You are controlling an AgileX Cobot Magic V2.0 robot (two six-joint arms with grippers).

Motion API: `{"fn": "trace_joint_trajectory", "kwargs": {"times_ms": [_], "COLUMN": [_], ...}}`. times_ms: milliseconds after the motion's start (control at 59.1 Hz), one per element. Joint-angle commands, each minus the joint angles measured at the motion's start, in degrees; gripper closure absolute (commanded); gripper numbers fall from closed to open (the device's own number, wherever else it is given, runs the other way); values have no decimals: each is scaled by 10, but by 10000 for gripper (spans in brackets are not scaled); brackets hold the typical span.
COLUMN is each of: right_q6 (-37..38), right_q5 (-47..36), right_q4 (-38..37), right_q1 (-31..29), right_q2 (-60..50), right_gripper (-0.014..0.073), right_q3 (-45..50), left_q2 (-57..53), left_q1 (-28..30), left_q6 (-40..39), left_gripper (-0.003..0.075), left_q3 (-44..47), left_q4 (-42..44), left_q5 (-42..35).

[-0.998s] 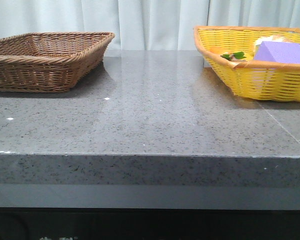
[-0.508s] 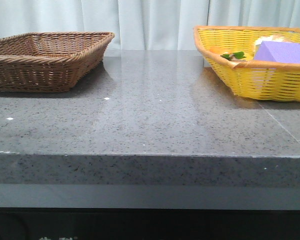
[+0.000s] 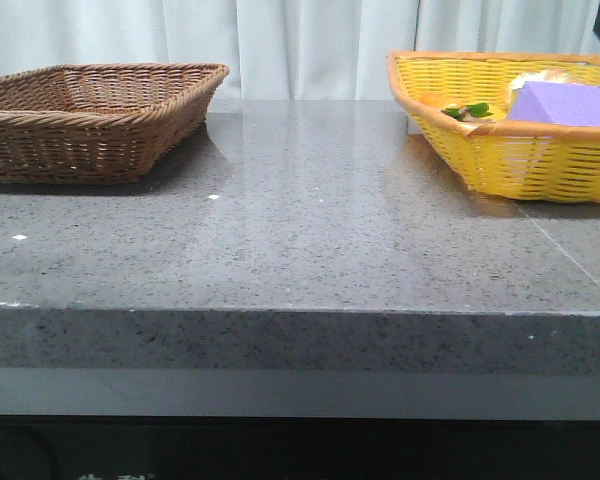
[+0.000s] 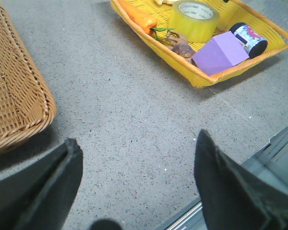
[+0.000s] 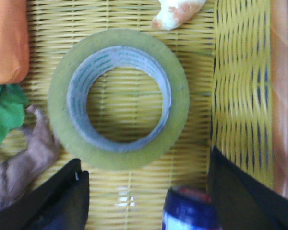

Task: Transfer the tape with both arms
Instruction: 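Grasp the yellow tape roll in the yellow basket with the right gripper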

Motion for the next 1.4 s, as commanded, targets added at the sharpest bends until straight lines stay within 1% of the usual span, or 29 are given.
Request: {"fn": "trace_joint_trajectory", "kwargs": {"times_ms": [0,220,321,406,474,609,643,677,829,897,1117,1235,1387], "right_q6": [-11,-13,-13,-13,-13,-13,-13,-13,-13,-13,-13,-13,-28], "right_q5": [-12,-14,-21,-36,-44,-52,-52,-53,-60,-62,-17,-11,-12], "right_q4": [-12,-33,-33,-33,-33,-33,-33,-33,-33,-33,-33,-24,7], "right_q1": [-4,-4,-4,-4,-4,-4,-4,-4,-4,-4,-4,-2,25], "right_q2": [-1,63,83,96,104,119,121,122,124,124,105,77,31], "right_gripper": [57,62,112,169,196,205,218,244,420,454,453,453,453], "right_q3": [-48,-99,-108,-109,-109,-112,-112,-112,-112,-116,-157,-161,-161], "left_q2": [-1,-1,-1,-1,-1,-1,-1,-1,-1,-1,-1,-1,-1], "left_q1": [-5,-5,-5,-5,-5,-5,-5,-5,-5,-5,-5,-5,-5], "left_q6": [-5,-5,-5,-5,-5,-5,-5,-5,-5,-5,-5,-5,-5], "left_gripper": [228,228,228,228,228,228,228,228,228,228,228,228,228], "left_q3": [-20,-20,-20,-20,-20,-20,-20,-20,-20,-20,-20,-20,-20], "left_q4": [-6,-6,-6,-6,-6,-6,-6,-6,-6,-6,-6,-6,-6], "left_q5": [-46,-43,-43,-43,-43,-42,-41,-41,-41,-41,-41,-41,-41]}}
